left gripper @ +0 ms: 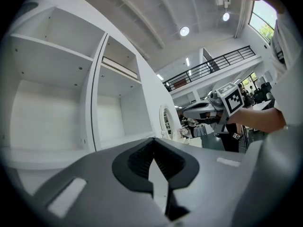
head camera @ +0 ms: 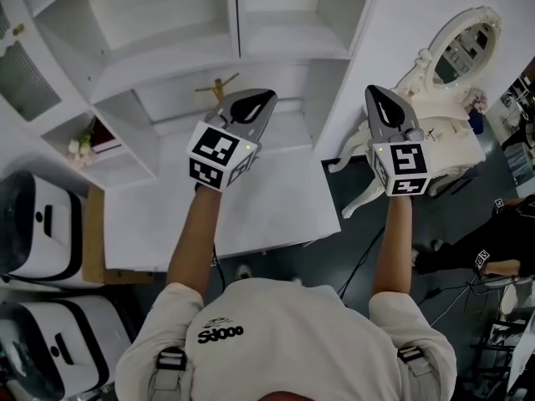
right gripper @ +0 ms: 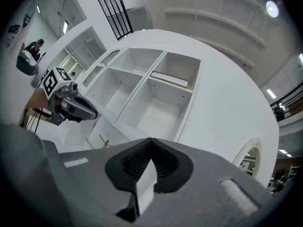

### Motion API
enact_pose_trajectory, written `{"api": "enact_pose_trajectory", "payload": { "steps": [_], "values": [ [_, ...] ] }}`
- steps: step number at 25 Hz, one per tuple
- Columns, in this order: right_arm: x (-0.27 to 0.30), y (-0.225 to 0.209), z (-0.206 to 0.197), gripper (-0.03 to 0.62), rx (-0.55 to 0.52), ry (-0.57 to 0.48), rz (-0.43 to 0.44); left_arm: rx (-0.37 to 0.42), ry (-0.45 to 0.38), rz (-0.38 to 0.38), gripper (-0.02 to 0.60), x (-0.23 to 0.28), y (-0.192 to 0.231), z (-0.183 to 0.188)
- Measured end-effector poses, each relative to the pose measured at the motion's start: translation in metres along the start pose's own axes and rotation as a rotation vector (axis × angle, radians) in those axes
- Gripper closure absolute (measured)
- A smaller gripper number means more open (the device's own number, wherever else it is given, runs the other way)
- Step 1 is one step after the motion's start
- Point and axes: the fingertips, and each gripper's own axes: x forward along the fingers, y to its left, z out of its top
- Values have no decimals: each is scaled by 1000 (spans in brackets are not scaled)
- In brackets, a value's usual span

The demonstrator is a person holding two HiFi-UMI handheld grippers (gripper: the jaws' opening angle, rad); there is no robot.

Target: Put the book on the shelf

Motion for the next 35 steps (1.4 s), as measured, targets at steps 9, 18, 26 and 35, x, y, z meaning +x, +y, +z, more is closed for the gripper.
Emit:
{"api": "enact_pose_trajectory", "payload": {
  "steps": [9,18,26,35],
  "values": [
    [-28,24,-26,592,102,49,32,-19,-1,16,560,-19,-6,-10],
    [-30,42,-36,592,106,85,70,-17,17,17,558,-22,-10,-21],
    [-30,50,-41,592,117,93,81,-17,40,22,561,-22,-8,-26],
    [-30,51,-44,592,129,98,84,-21,47,16,563,-21,-9,-27]
  ]
}}
